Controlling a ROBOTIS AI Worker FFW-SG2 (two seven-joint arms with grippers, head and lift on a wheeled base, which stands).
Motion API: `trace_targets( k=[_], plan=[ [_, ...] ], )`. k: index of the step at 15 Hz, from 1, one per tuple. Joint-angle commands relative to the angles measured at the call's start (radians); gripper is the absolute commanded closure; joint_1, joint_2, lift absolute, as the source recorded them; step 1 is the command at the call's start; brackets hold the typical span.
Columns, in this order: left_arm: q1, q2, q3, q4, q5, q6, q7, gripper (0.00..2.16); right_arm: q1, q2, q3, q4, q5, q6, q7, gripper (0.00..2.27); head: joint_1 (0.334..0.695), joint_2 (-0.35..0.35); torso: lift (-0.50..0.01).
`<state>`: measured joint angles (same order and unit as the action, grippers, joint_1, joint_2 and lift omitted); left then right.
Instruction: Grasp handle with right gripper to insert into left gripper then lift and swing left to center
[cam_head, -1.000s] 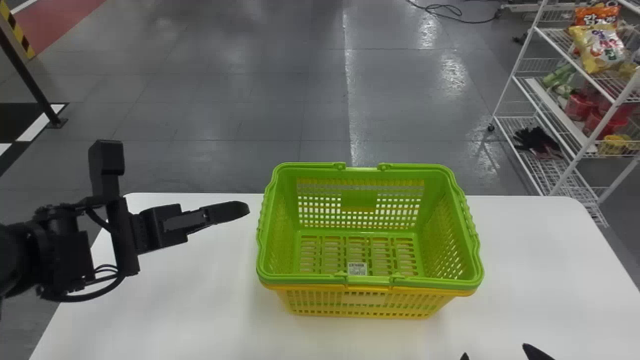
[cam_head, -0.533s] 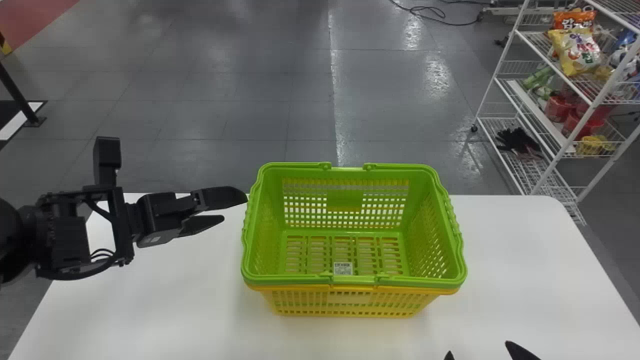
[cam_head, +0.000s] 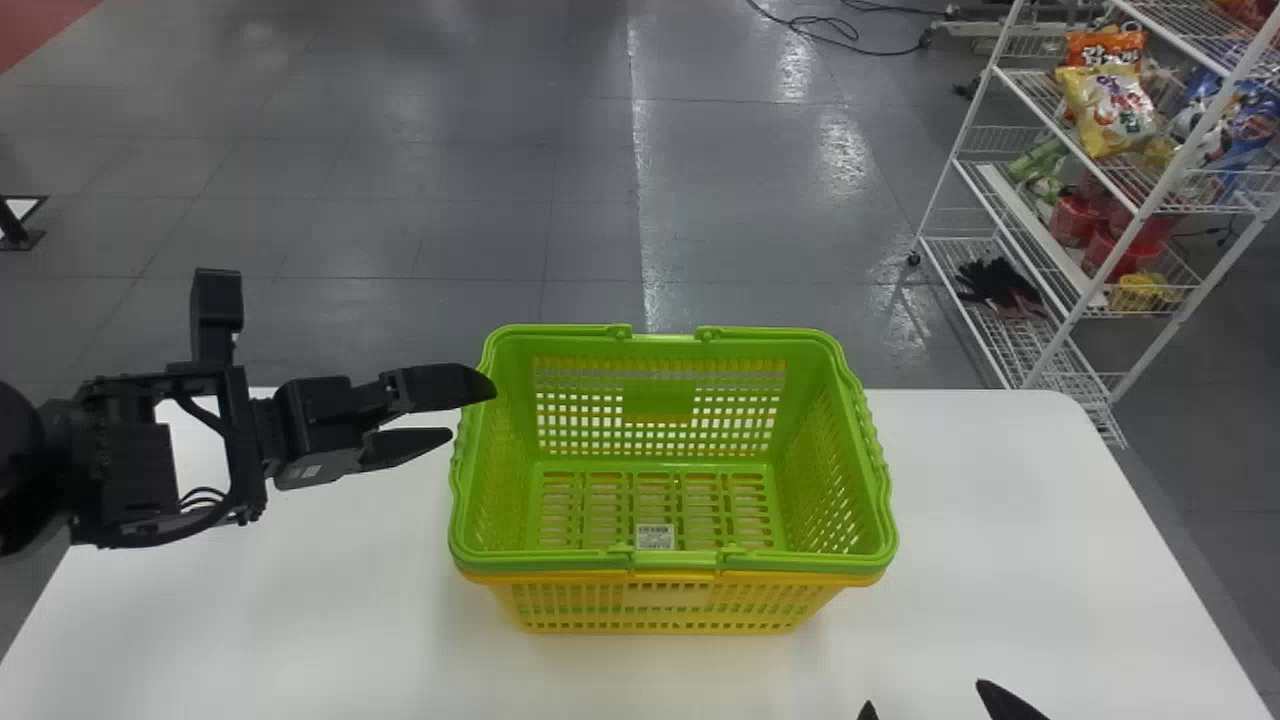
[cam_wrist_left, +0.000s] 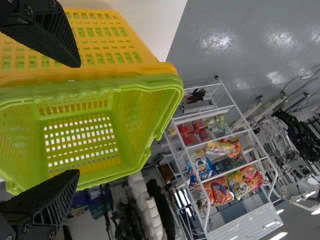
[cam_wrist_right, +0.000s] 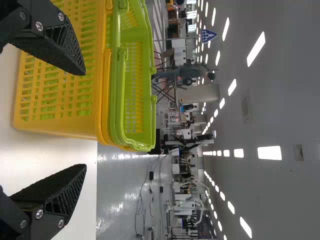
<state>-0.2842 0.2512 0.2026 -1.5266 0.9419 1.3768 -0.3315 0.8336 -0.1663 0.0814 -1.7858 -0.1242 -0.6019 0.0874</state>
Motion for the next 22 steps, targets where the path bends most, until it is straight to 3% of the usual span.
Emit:
trace_targets(
  k=[1,13,22],
  plan=[
    [-0.003,-0.007,-0.006,0.000,0.000,0.000,0.000,0.04,-0.001,0.001,-0.002,0.005,0.000,0.000,0.000,0.17,0.695,-0.064,-0.093],
    [-0.033,-0.009,-0.006,-0.089,0.126,0.095,0.028,0.04,-0.011,0.004,-0.008,0.025,0.000,-0.003,0.000,0.17,0.695,-0.115,-0.093],
    [-0.147,-0.015,-0.111,-0.040,0.164,0.120,0.038,0.05,-0.011,0.016,-0.042,0.009,0.000,-0.009,-0.002,0.17,0.695,-0.174,-0.093]
  ],
)
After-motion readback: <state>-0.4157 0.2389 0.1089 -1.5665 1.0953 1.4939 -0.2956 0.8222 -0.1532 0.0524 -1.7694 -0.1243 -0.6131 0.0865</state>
